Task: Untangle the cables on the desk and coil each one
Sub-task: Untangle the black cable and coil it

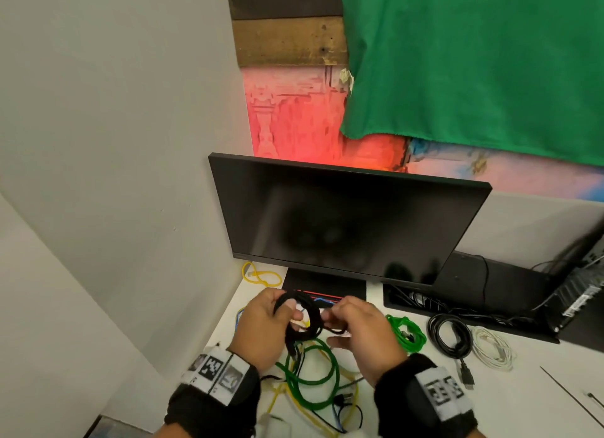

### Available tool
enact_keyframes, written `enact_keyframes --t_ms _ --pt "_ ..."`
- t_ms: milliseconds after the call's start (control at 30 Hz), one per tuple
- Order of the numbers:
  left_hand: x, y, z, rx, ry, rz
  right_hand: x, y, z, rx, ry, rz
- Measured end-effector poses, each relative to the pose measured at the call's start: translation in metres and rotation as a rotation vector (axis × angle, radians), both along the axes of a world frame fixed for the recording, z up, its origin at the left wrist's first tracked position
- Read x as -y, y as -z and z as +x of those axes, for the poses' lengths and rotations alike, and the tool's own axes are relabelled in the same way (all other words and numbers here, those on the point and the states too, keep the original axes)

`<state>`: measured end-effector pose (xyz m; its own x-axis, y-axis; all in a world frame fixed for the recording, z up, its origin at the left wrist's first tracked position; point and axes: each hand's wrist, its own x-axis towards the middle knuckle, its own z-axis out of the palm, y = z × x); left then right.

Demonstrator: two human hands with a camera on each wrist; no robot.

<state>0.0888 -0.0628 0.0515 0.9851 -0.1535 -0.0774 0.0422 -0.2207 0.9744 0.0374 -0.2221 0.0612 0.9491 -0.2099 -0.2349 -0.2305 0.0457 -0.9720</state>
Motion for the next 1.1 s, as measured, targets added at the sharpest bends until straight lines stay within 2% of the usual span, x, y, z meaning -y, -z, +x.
enact_keyframes --t_ms 33,100,267,367,433,500,600,633,700,867,933,1000,1067,1100 --pt "-0.005 -0.002 0.001 -0.002 -0.003 -0.028 0.008 -0.002 -0.002 -0.013 -0.02 0.205" --pt "-0.012 -0.006 0.003 0.032 0.004 -0.023 0.021 -0.001 -0.005 0.004 -0.091 0.388" --pt "-0.01 -0.012 0.0 0.152 0.016 0.099 0.028 0.0 -0.005 0.184 -0.083 0.426" --pt "-0.015 -0.012 0.0 0.139 0.048 0.163 0.038 0.001 -0.006 0.142 -0.167 0.501" --pt "-0.027 -0.011 0.001 0.115 0.184 0.262 0.051 0.001 -0.009 0.054 -0.258 0.392" --pt "-0.037 -0.014 -0.002 0.088 0.417 0.396 0.059 -0.002 -0.009 0.042 -0.315 0.214" --pt "-0.031 -0.021 -0.01 0.181 0.645 0.618 0.055 -0.009 -0.006 0.149 -0.313 -0.245" --pt "-0.026 -0.023 -0.012 0.244 0.667 0.679 0.05 -0.01 -0.004 0.229 -0.306 -0.42" --pt "-0.02 -0.027 -0.013 0.322 0.659 0.734 0.044 -0.01 0.0 0.371 -0.274 -0.628" --pt "-0.024 -0.027 -0.015 0.321 0.59 0.559 0.051 0.0 0.008 0.445 -0.155 -0.989" --pt "-0.021 -0.026 -0.017 0.317 0.572 0.483 0.05 0.01 0.011 0.469 -0.133 -1.061" --pt "-0.017 -0.022 -0.018 0.355 0.504 0.434 0.041 0.021 0.012 0.452 -0.117 -1.037" --pt "-0.013 -0.017 -0.019 0.382 0.412 0.349 0.026 0.036 0.01 0.391 -0.155 -0.906" --pt "-0.01 -0.014 -0.018 0.357 0.388 0.288 0.02 0.044 0.008 0.338 -0.2 -0.768"
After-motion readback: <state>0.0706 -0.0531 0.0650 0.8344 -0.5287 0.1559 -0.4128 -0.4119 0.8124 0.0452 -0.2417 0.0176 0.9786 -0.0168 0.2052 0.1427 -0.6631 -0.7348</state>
